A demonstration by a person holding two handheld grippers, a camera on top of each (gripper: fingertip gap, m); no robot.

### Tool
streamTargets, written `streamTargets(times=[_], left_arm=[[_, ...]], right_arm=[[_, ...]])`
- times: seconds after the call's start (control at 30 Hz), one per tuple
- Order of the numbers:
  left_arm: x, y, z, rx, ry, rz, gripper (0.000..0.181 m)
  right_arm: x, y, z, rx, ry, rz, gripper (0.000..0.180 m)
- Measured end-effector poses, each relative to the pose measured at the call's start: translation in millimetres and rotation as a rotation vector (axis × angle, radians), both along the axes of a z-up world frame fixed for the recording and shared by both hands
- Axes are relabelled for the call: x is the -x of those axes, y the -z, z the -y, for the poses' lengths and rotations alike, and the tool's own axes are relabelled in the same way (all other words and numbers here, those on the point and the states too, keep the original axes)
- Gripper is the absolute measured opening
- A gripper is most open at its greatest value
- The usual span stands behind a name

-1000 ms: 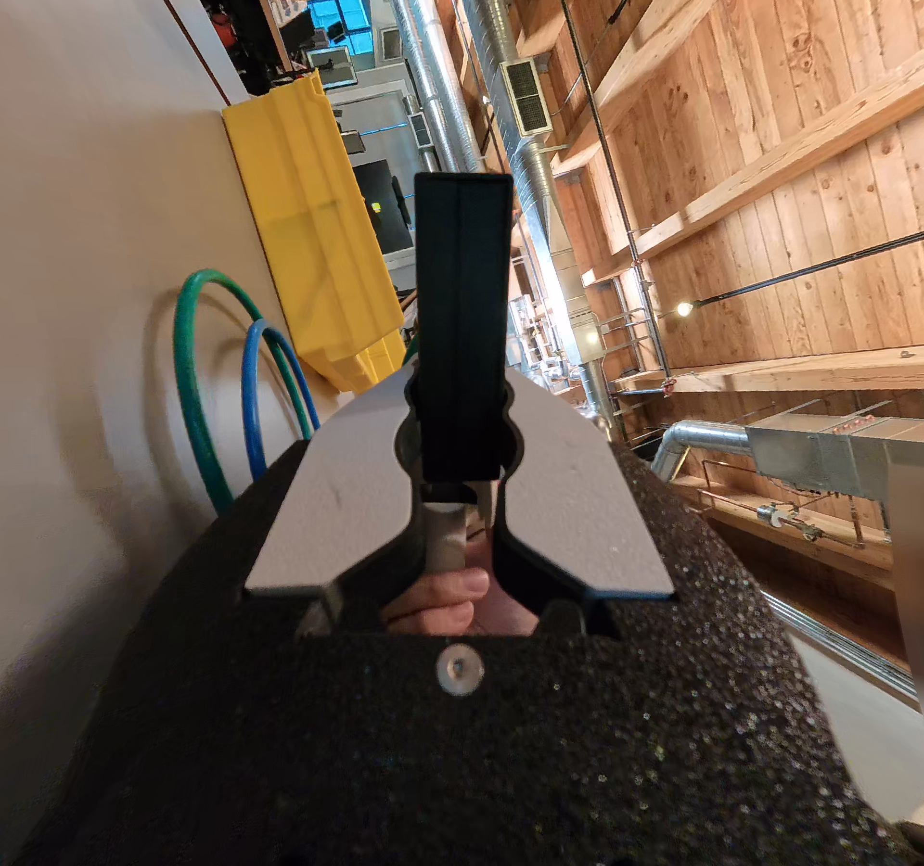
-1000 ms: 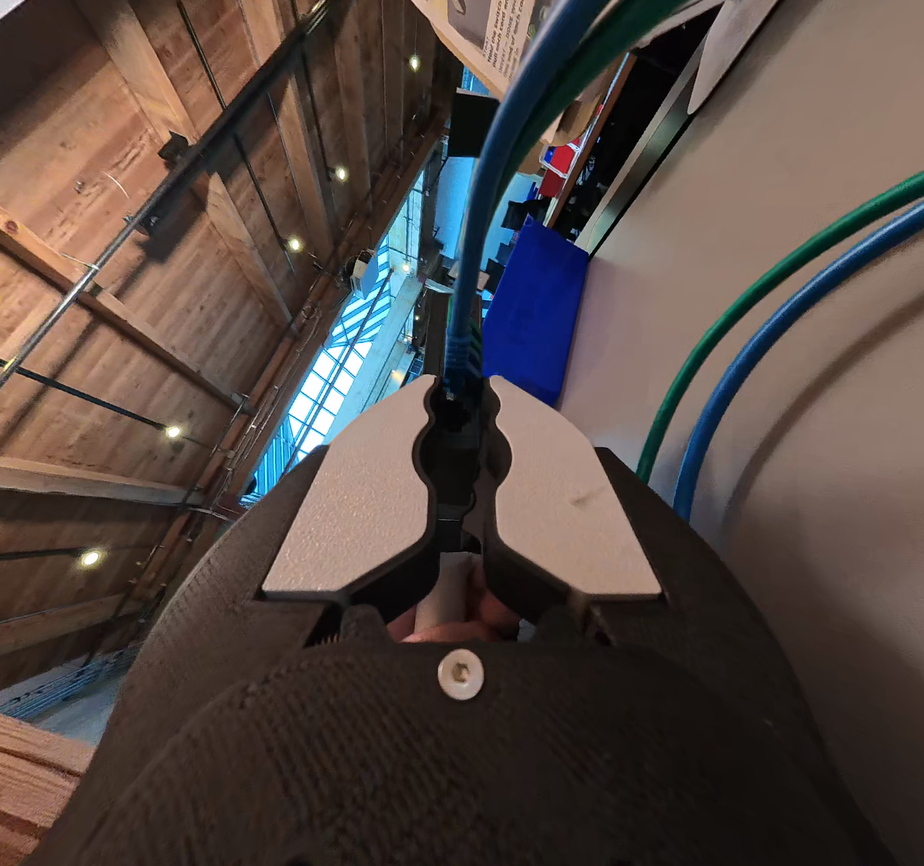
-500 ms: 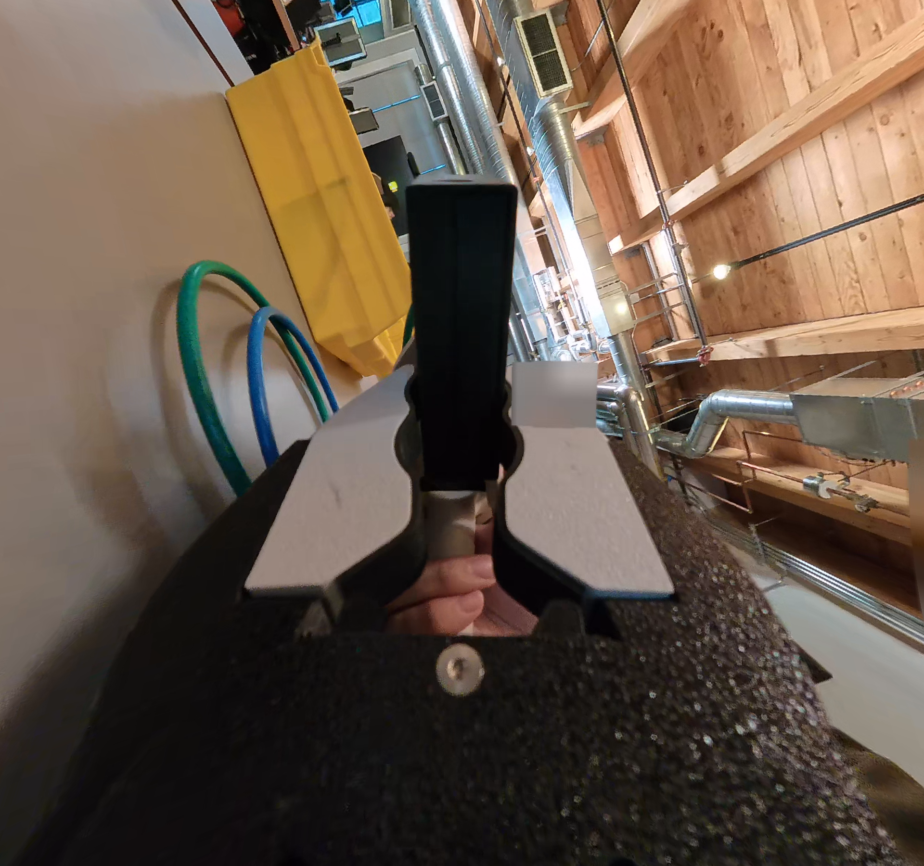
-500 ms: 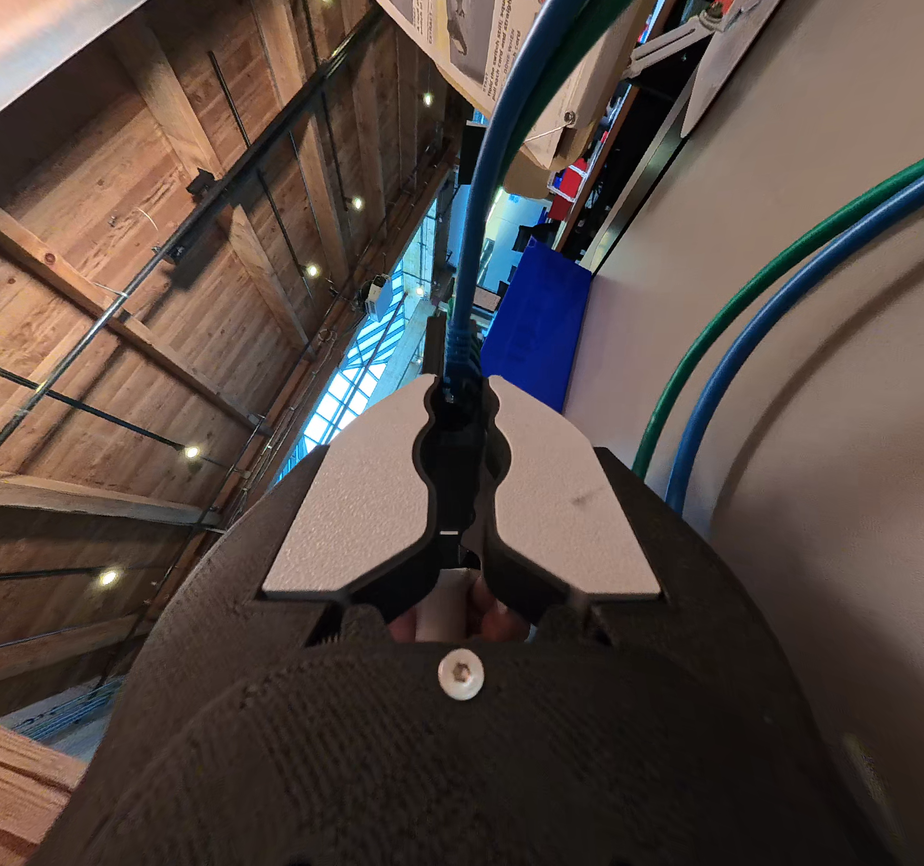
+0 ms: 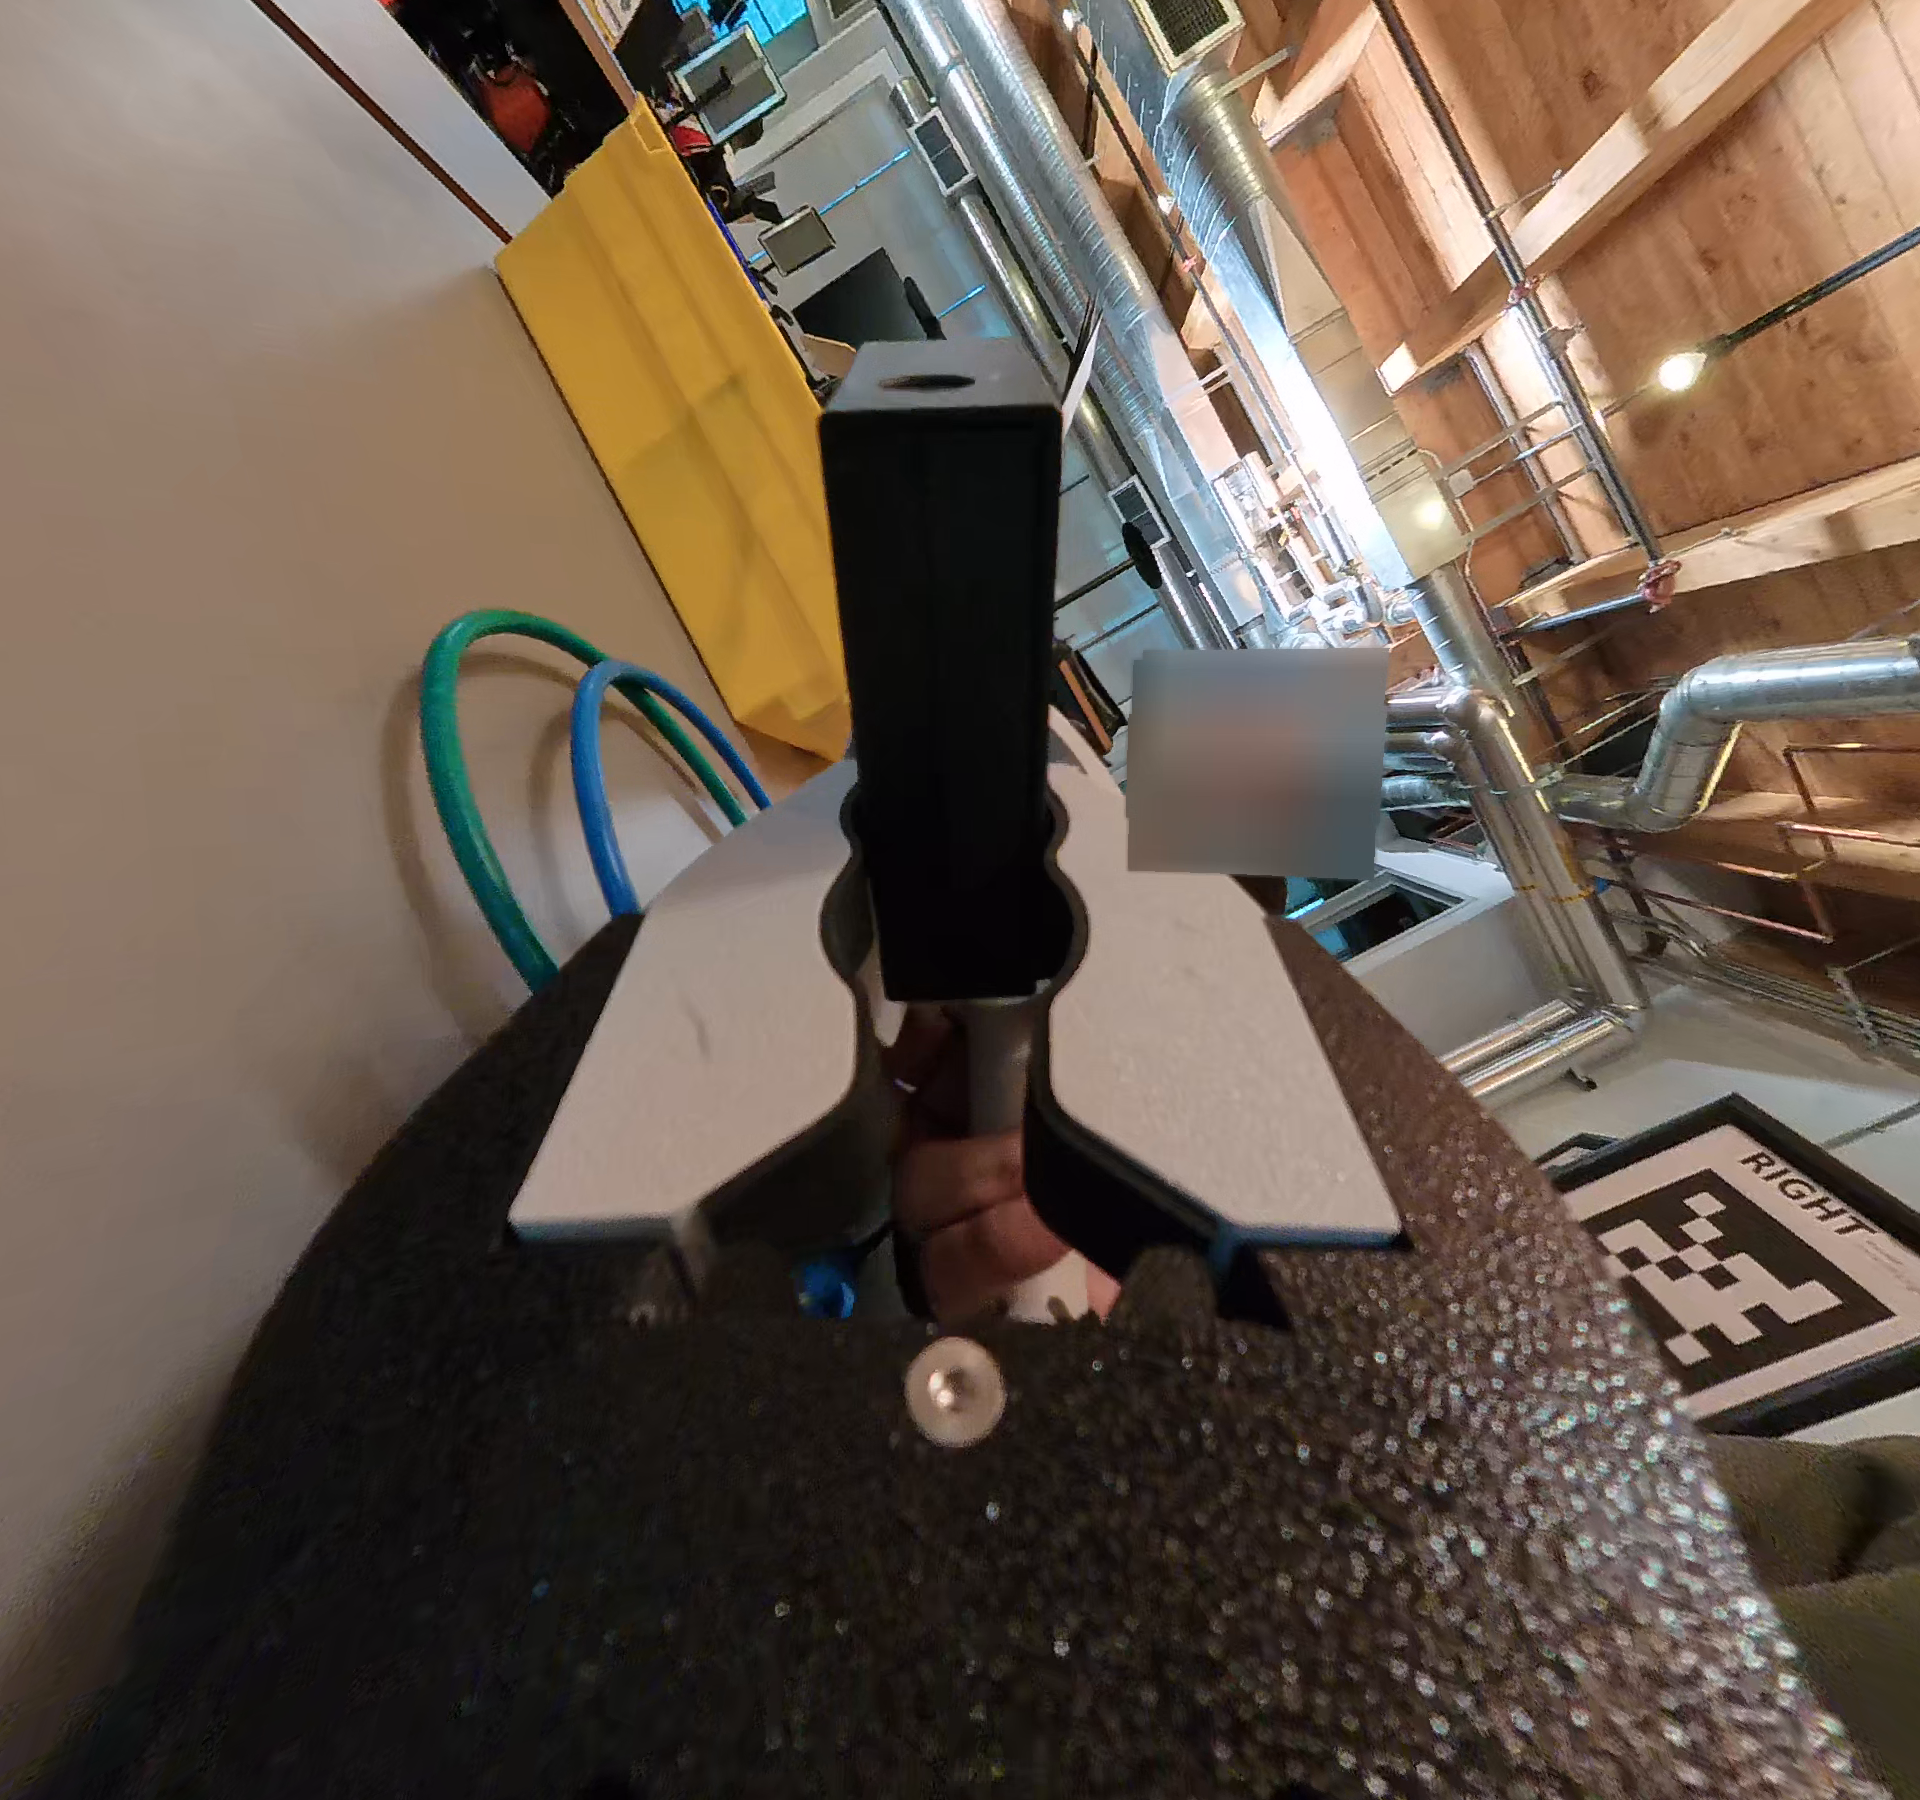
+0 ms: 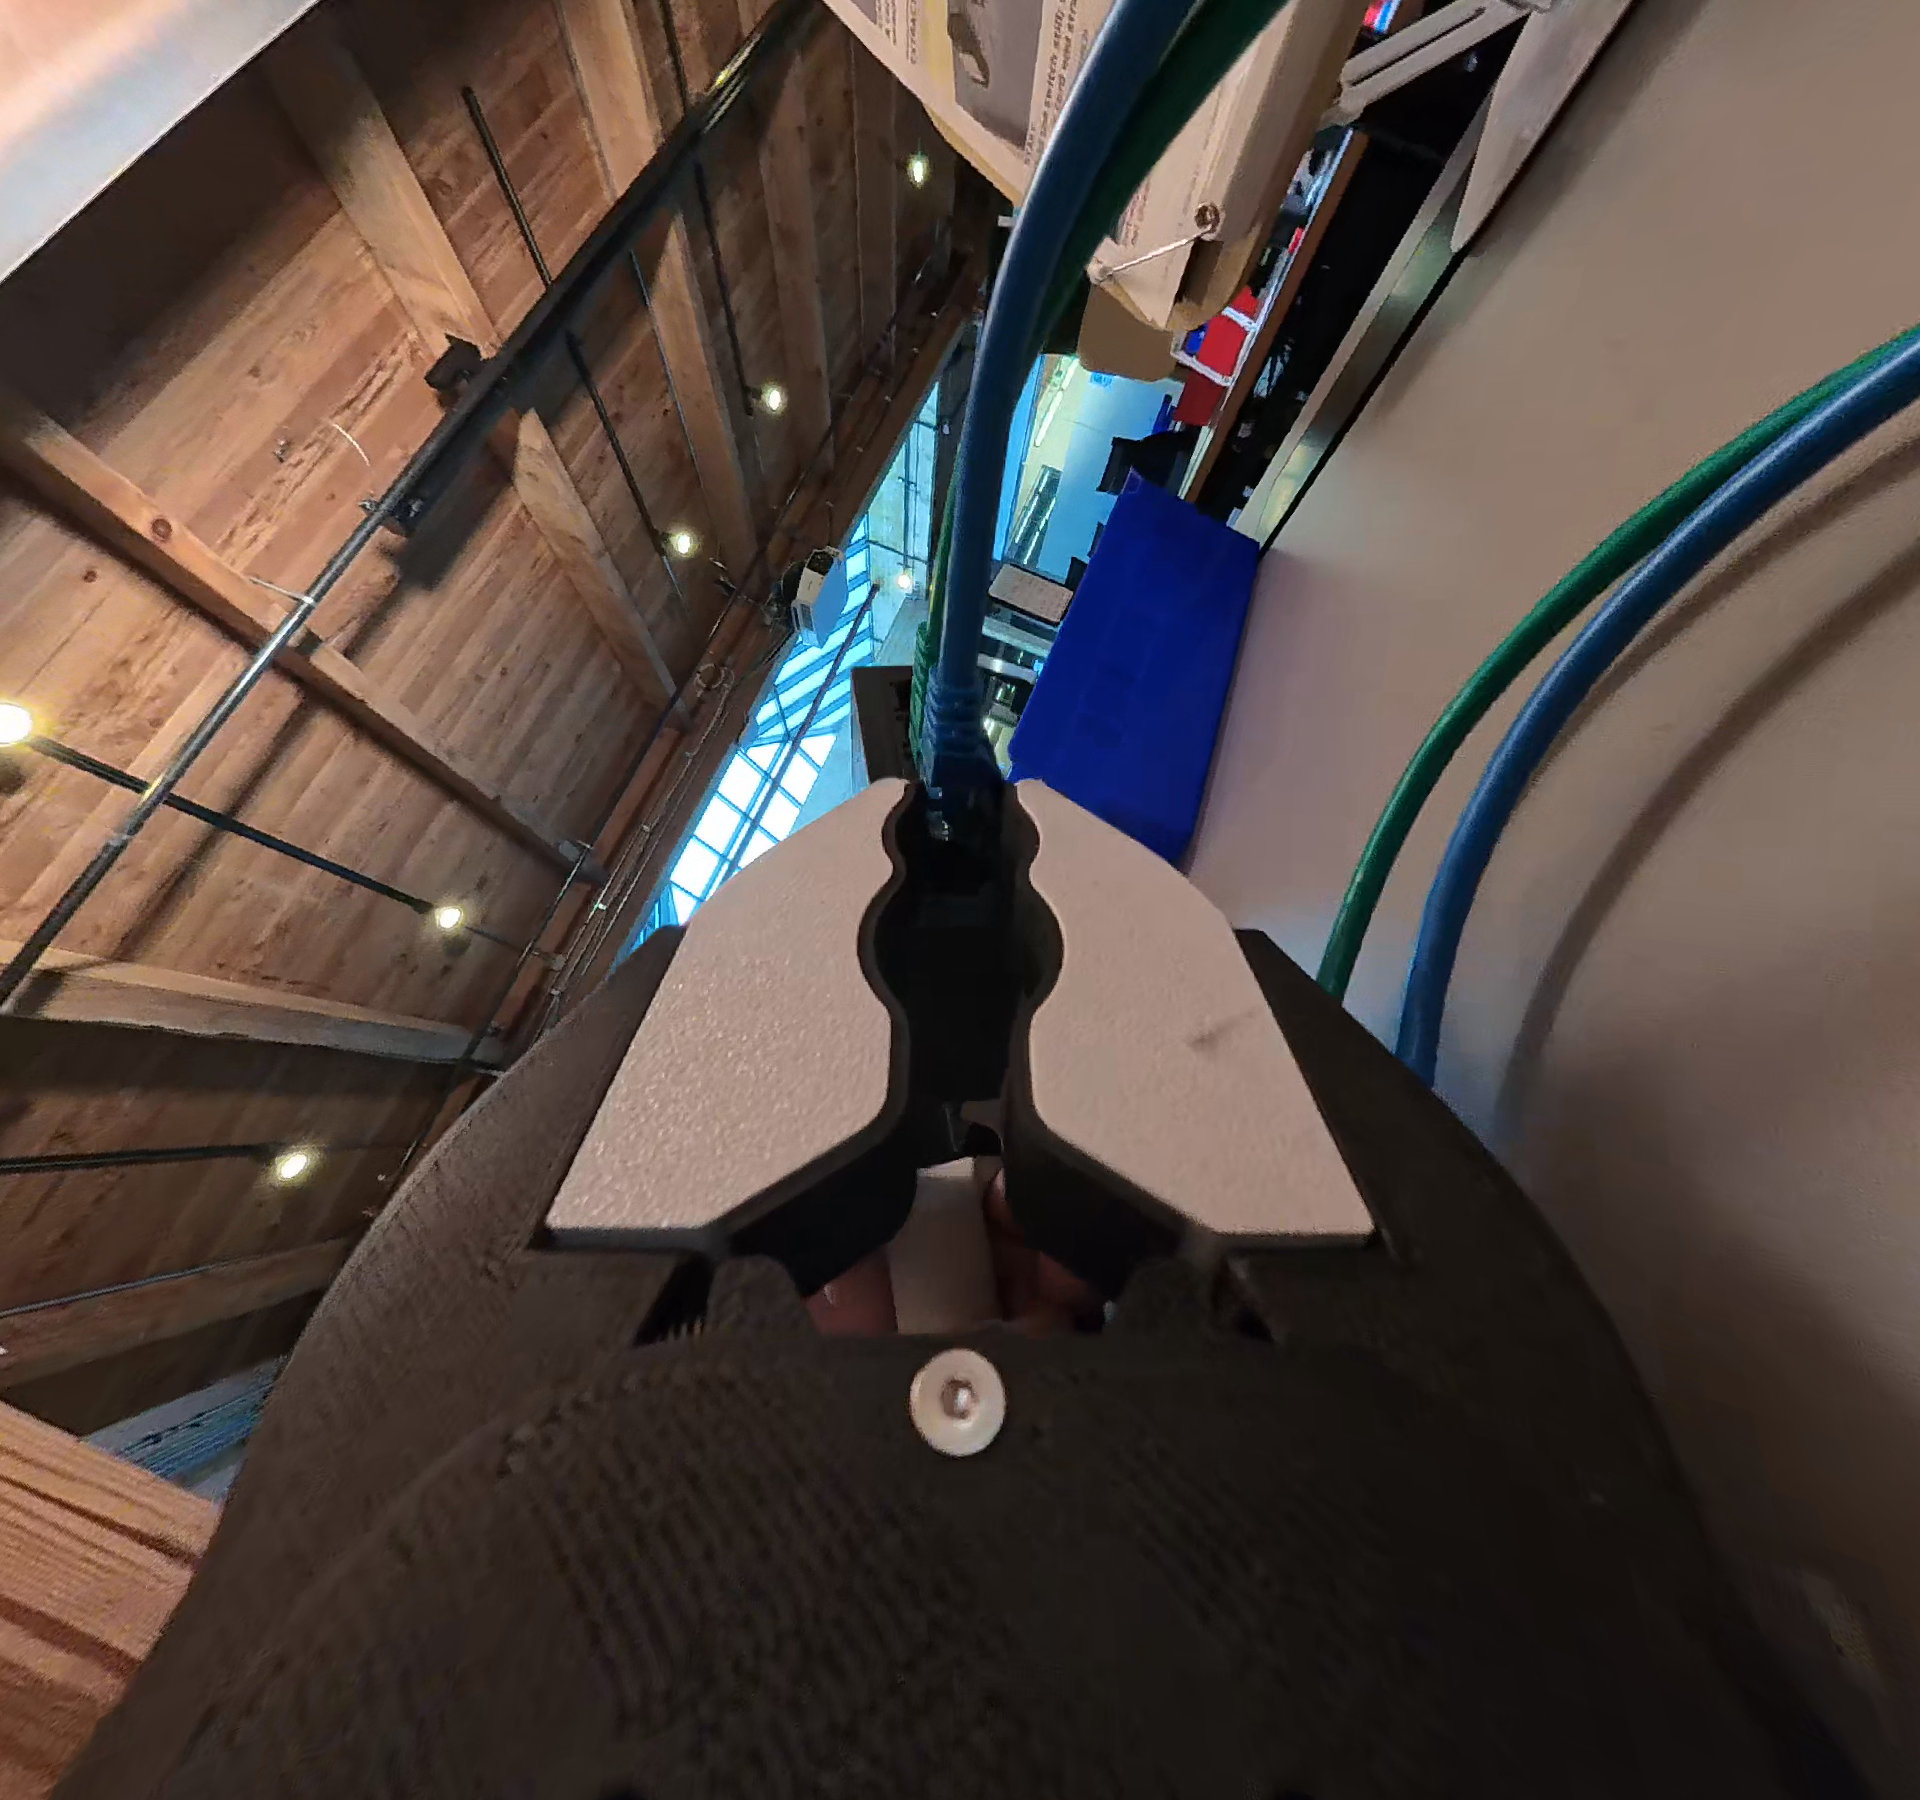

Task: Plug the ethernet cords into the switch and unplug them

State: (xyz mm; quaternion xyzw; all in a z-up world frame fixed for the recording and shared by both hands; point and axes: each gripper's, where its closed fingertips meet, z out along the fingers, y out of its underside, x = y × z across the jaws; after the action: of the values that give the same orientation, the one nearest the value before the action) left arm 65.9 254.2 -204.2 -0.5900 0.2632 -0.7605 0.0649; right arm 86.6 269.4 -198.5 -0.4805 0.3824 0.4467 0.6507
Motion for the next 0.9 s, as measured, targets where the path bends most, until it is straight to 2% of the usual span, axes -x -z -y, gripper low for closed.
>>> streamTargets(times=[0.27, 0.9], left_arm=[[1.1, -2.0, 0.8, 0.076, 0.043, 0.002, 0.027], [2.0, -0.3, -0.6, 0.068, 0.054, -0.011, 0.027]], right_arm=[[0.7, -2.6, -2.2, -0.023, 0.015, 0.011, 0.014], [2.2, -0.3, -4.1, -0.054, 0.01, -0.041, 0.014]])
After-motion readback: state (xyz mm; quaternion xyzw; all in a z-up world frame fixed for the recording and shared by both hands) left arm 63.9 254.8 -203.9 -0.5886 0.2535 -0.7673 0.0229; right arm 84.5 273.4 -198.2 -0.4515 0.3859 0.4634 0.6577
